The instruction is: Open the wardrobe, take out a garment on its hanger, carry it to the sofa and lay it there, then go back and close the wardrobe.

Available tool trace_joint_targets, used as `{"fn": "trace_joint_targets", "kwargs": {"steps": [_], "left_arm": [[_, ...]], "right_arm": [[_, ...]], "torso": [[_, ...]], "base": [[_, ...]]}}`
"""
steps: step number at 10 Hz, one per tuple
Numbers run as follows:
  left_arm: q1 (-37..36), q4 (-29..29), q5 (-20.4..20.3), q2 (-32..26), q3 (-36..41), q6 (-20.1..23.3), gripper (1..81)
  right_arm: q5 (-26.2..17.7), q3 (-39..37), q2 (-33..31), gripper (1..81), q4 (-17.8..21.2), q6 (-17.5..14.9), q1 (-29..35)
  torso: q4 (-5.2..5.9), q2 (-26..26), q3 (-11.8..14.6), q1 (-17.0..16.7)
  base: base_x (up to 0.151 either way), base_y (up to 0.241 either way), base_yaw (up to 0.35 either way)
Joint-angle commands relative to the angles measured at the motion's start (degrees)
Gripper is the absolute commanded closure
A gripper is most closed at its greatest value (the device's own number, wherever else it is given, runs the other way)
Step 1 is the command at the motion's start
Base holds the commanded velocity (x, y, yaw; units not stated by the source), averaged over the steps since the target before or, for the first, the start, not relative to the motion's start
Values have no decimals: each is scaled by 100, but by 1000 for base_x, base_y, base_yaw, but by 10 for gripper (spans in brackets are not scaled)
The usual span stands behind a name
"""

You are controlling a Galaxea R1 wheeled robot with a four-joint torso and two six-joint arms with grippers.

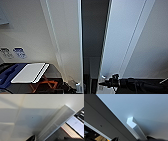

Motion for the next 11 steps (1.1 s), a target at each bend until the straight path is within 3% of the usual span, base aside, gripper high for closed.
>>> {"fn": "trace_joint_targets", "kwargs": {"steps": [1,3,7,9,11], "left_arm": [[198,209,209,-516,1407,-124,10],[611,306,79,-1210,1611,-107,10],[1454,315,-792,-2538,1795,-89,10],[1999,315,-1467,-3048,1445,-89,10],[2500,219,-1978,-3050,515,-133,10]], "right_arm": [[-258,1331,-566,10,-167,180,-123],[-21,1700,-1074,10,-317,180,-351],[375,2307,-2464,10,-423,189,-651],[393,2212,-3351,10,-414,258,-713],[245,1580,-3967,10,-300,477,-818]], "torso": [[0,0,0,0],[0,0,0,2],[0,0,2,0],[0,0,5,0],[0,0,7,0]], "base": [[0,0,0],[0,0,0],[0,0,0],[0,0,0],[0,0,0]]}}
